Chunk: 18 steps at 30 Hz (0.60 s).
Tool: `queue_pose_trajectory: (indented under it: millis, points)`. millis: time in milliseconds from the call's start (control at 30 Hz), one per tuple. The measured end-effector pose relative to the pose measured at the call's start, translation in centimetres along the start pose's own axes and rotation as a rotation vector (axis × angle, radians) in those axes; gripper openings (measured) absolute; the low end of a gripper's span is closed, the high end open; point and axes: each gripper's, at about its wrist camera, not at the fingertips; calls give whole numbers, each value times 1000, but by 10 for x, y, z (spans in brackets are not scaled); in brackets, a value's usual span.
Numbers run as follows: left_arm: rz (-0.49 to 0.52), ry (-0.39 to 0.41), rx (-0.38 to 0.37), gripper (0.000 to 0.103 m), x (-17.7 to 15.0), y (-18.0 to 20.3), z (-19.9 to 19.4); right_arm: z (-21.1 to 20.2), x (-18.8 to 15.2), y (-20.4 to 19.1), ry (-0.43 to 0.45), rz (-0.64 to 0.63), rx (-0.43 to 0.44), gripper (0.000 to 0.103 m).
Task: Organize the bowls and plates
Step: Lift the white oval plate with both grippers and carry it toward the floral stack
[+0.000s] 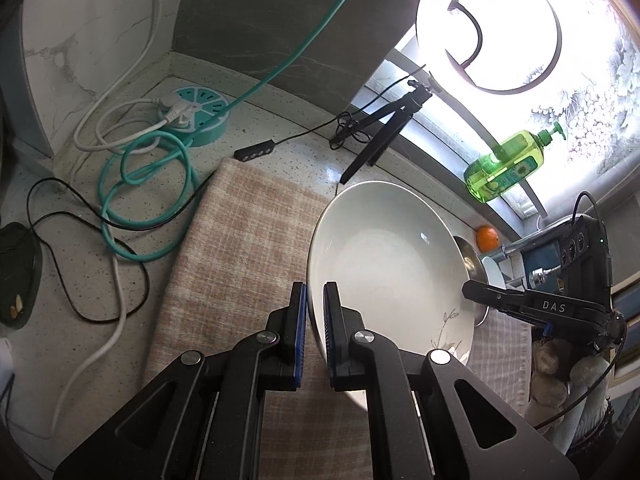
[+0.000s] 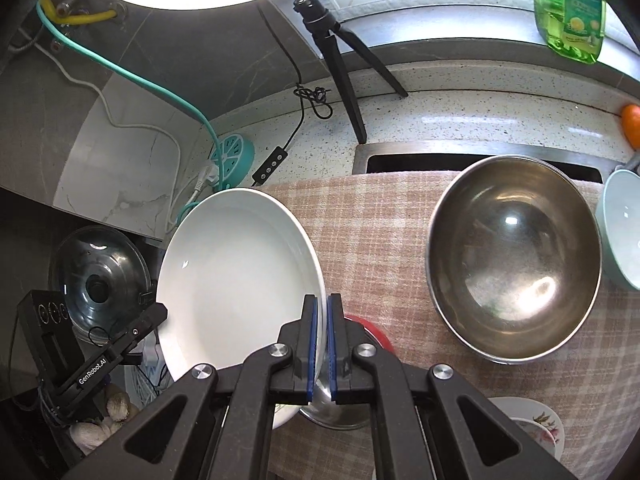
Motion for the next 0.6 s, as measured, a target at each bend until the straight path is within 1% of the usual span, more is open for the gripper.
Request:
queue_pose_trajectory:
  millis: [233,600]
  points:
    - [38,-10,-27,6,-8,25,0,-26,-11,18,29,38,-10,5]
    - [49,-23,-42,6,-27,50,1,-52,-28,40,34,59,-14,5]
Point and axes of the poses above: each gripper's, at about its wrist camera, not at the fingertips, and z roughly the way its jaws point, y to its right, x to its top, and after that the axes turned 9 degrees about x, right-handed
